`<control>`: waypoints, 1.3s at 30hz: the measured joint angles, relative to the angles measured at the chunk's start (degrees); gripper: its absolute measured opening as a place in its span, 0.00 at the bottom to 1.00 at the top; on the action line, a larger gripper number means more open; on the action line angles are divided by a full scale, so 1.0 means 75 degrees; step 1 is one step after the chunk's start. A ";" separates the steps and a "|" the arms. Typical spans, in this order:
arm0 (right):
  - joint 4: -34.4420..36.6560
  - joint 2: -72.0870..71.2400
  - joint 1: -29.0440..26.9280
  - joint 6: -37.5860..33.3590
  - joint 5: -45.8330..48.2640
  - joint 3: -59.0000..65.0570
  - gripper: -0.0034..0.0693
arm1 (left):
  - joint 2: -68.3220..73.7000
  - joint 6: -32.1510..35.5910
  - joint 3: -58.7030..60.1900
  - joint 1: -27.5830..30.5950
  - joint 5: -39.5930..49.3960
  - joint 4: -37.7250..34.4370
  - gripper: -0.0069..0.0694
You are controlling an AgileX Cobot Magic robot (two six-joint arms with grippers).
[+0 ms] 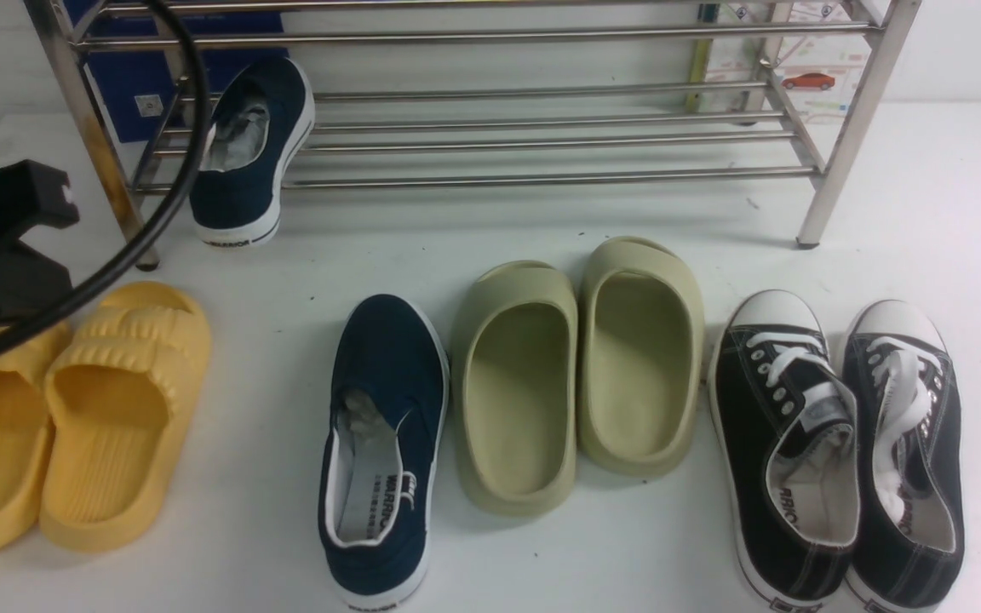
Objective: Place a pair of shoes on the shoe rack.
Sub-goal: Use the left arm to grab the shoe closest to it
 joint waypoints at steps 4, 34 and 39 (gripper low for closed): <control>0.0000 0.0000 0.0000 0.0000 0.0000 0.0000 0.38 | 0.0000 0.0000 0.0000 0.0000 0.0113 0.0000 0.07; 0.0000 0.0000 0.0000 0.0000 0.0000 0.0000 0.38 | 0.1012 -0.0349 0.1247 -0.1931 0.0624 -0.0927 0.09; 0.0007 0.0000 0.0000 0.0000 0.0000 0.0000 0.38 | 0.2507 -0.2243 0.1152 -0.3268 -0.0602 0.1022 0.13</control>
